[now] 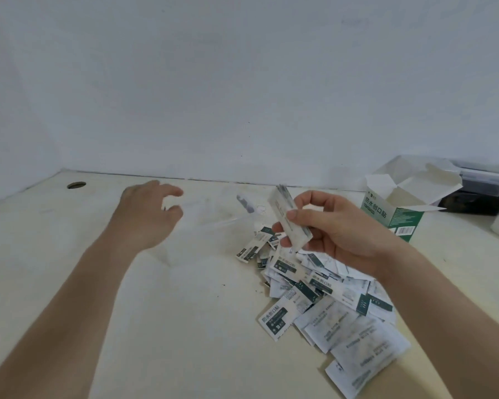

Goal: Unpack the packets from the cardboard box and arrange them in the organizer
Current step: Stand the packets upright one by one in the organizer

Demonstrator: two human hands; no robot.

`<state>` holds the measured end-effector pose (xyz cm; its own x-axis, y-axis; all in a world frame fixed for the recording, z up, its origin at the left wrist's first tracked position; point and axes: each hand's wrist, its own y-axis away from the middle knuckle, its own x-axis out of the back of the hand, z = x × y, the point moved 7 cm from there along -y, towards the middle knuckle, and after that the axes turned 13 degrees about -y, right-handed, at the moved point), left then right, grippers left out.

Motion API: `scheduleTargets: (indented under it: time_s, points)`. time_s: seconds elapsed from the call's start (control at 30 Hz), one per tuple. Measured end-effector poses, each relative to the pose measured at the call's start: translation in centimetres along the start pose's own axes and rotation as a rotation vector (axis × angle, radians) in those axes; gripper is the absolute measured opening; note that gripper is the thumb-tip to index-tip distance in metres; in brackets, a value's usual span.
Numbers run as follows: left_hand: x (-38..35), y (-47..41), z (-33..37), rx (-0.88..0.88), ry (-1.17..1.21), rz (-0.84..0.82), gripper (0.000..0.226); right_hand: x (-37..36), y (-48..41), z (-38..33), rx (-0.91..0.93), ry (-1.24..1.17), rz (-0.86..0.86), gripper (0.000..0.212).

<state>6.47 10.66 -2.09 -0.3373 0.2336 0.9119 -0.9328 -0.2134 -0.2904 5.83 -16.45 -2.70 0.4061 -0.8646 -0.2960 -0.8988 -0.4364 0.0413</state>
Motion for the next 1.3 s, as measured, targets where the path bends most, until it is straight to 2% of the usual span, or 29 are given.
scheduleTargets:
  time_s: [0.07,0.1,0.23,0.3,0.37,0.5,0.57,0.67,0.8,0.9,1.03,1.17,1.3]
  points:
    - [-1.6,0.0,-2.2,0.074,0.055,-0.151,0.035,-1.4,-0.6,-1.1,0.027,0.084,0.008,0.020]
    - [-2.1,0.1,-2.7,0.087,0.112,-0.167,0.033,-2.0,-1.1,-1.7,0.040,0.122,0.011,0.018]
    - [-1.5,0.2,-3.4,0.116,0.213,-0.041,0.026,-5.6,-4.3,-3.5,0.102,0.347,-0.004,0.018]
    - [-1.5,0.3,-3.4,0.116,0.302,-0.054,0.022,-7.4,-6.0,-3.6,0.102,0.486,-0.006,0.019]
    - [-1.5,0.7,-3.8,0.116,0.403,-0.061,0.022,-9.3,-8.1,-2.6,0.067,0.668,-0.022,0.017]
    - [-2.1,1.6,-4.3,0.163,0.599,-0.035,0.023,-11.4,-11.0,1.3,-0.066,1.201,-0.124,0.019]
    - [-2.4,1.5,-4.4,0.165,0.596,-0.014,0.023,-11.5,-12.0,3.4,-0.157,1.319,-0.161,0.023]
    - [-2.5,1.5,-4.3,0.155,0.593,-0.003,0.022,-11.6,-13.0,6.2,-0.289,1.360,-0.202,0.024]
    - [-2.6,1.6,-4.2,0.147,0.602,0.002,0.021,-12.0,-13.3,7.3,-0.334,1.173,-0.174,0.022]
    - [-2.9,1.4,-4.4,0.149,0.627,0.014,0.020,-11.9,-13.5,7.7,-0.345,1.099,-0.158,0.013]
    - [-2.9,1.2,-4.4,0.138,0.631,0.041,0.020,-11.6,-14.2,7.9,-0.335,1.132,-0.098,0.024]
    - [-3.0,1.1,-4.7,0.139,0.618,0.070,0.019,-11.8,-14.6,8.2,-0.332,1.185,-0.078,0.026]
    - [-2.4,1.4,-4.2,0.109,0.461,0.139,0.013,-11.5,-14.2,6.3,-0.177,1.220,-0.028,0.020]
